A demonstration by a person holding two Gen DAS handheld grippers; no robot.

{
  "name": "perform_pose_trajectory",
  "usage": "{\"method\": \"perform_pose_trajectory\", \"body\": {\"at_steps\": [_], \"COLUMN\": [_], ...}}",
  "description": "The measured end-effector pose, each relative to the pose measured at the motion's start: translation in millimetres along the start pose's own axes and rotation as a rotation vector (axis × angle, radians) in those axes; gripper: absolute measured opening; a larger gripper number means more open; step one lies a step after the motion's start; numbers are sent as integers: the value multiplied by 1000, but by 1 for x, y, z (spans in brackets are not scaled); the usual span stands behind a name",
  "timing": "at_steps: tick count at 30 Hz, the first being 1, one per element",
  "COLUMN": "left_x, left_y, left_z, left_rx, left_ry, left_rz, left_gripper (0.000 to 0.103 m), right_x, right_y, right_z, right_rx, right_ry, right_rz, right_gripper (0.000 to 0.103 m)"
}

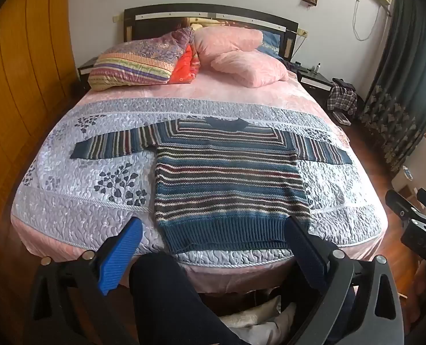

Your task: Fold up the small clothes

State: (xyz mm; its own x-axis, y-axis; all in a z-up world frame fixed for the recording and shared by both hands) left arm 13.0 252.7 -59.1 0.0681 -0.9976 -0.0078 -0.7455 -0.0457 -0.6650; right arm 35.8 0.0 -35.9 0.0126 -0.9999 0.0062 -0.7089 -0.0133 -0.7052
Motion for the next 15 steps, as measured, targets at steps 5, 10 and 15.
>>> {"method": "perform_pose_trajectory", "body": {"at_steps": [5,10,15], "left_x": [0,0,1], "left_y": [0,0,-1], "left_z": [0,0,-2], "left_rx": [2,4,9], "left_ry": [8,7,3], "left_rz": [-5,-5,-3], "left_gripper": [99,99,99], "right_x": [0,3,-1], "right_y": [0,-2,-1], "right_z": [1,4,0], "right_rx": [3,1,7], "right_ry": [-2,-2,-2], "right_rz": [-1,-1,-2], "right_gripper": [100,100,100]}}
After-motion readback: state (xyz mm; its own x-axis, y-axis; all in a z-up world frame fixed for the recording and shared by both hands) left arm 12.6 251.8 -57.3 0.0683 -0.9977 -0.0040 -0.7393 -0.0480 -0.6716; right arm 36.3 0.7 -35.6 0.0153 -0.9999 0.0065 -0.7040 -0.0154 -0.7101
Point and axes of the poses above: each gripper's, at about its wrist camera, not at the fingertips, and z roughly the way its jaws point, x to its right, y to its underside, the point moved 5 cm from there along z, roughly the way its jaws point, and after that the axes turned 6 degrees about z, right-handed, at the moved point
